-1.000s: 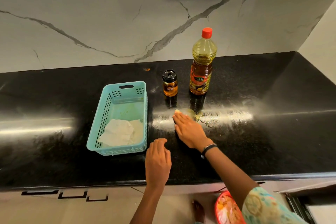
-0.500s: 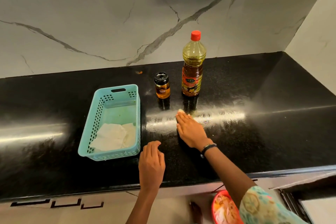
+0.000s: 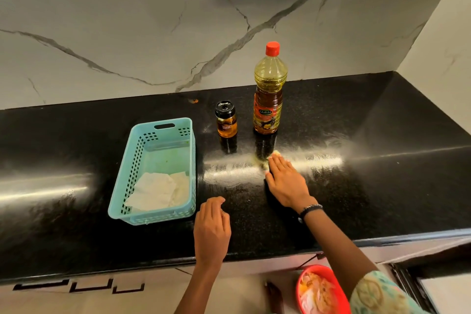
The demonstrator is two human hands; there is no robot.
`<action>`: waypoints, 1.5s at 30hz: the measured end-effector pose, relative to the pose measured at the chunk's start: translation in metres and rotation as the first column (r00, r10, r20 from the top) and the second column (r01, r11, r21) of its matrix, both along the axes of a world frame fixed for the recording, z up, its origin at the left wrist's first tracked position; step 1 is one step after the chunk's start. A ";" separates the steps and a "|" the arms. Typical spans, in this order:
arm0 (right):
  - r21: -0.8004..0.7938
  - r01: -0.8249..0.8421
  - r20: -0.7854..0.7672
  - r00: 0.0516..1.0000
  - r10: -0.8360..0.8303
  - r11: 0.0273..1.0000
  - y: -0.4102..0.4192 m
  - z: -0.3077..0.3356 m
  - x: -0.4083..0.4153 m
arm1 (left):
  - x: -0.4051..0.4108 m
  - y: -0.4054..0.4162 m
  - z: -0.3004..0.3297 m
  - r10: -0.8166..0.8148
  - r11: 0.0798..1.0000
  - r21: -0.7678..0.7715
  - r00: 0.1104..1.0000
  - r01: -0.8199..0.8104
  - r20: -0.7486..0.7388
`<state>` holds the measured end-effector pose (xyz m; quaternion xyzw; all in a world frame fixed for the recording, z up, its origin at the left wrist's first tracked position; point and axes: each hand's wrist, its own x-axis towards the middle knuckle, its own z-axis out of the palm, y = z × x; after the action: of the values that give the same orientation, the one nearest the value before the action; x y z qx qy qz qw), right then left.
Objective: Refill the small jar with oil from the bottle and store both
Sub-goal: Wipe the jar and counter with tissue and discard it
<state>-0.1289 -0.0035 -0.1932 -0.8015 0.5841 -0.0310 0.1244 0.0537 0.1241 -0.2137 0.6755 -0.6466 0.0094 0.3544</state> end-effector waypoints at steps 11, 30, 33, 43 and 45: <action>-0.067 0.084 0.002 0.996 -0.084 0.994 0.040 -0.006 -0.047 | 0.001 0.000 -0.002 -0.007 1.000 0.006 1.000 0.007 -0.001; -0.069 0.033 0.023 0.999 -0.032 0.997 0.063 -0.006 -0.034 | 0.000 -0.001 0.000 0.006 0.999 0.044 1.000 -0.006 0.014; -0.127 -0.091 0.018 0.995 0.094 0.988 0.095 -0.012 -0.026 | 0.001 0.000 0.000 0.013 0.999 0.036 1.000 -0.013 0.014; -0.141 0.089 -0.010 0.996 -0.091 0.986 0.103 -0.009 -0.062 | 0.001 -0.002 -0.001 0.014 0.999 0.029 0.999 -0.015 0.046; -0.156 0.066 0.006 0.998 -0.066 0.986 0.101 -0.013 -0.045 | 0.000 -0.001 -0.001 0.018 0.999 0.029 0.999 -0.019 0.037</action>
<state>-0.1737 0.0980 -0.2058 -0.7889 0.6061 -0.0809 0.0605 0.0536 0.1227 -0.2143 0.6863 -0.6468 0.0153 0.3323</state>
